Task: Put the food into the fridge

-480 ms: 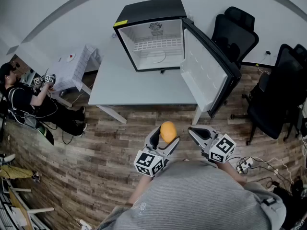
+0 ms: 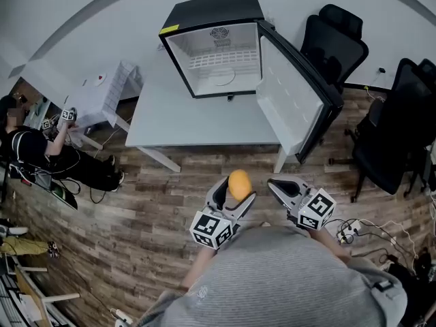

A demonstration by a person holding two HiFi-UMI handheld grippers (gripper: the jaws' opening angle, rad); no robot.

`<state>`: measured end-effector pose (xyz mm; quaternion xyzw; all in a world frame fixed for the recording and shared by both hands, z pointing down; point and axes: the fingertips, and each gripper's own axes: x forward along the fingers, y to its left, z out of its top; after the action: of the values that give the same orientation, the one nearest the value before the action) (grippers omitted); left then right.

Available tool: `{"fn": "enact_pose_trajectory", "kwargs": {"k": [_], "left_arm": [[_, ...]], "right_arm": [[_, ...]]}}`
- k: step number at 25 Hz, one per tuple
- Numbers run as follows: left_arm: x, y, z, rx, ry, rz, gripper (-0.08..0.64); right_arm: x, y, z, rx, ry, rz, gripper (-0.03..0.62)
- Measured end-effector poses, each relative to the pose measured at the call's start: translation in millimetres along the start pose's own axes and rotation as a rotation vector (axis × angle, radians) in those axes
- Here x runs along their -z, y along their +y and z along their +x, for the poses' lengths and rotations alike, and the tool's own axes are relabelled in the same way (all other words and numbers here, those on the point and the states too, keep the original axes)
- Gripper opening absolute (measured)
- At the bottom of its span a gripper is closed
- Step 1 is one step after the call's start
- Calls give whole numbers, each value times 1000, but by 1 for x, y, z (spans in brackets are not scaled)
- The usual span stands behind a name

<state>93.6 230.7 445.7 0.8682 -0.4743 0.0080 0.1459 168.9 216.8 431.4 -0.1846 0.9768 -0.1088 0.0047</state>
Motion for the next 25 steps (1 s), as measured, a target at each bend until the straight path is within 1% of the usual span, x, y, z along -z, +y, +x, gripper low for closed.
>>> {"fn": "enact_pose_trajectory", "kwargs": {"k": [4, 9, 16, 21, 25], "left_arm": [[-1, -1, 1, 2, 0, -2, 388], [-4, -2, 2, -9, -8, -1, 388], [-2, -1, 2, -32, -5, -3, 388], [1, 16, 5, -39, 12, -17, 388], [-4, 42, 19, -16, 9, -23, 388]], "right_arm": [[0, -1, -1, -11, -10, 12, 12], [-9, -4, -4, -31, -68, 70, 14], [-10, -17, -5, -18, -91, 83, 14], [-6, -30, 6, 4, -88, 88, 14], [-1, -45, 26, 33, -73, 90, 14]]}}
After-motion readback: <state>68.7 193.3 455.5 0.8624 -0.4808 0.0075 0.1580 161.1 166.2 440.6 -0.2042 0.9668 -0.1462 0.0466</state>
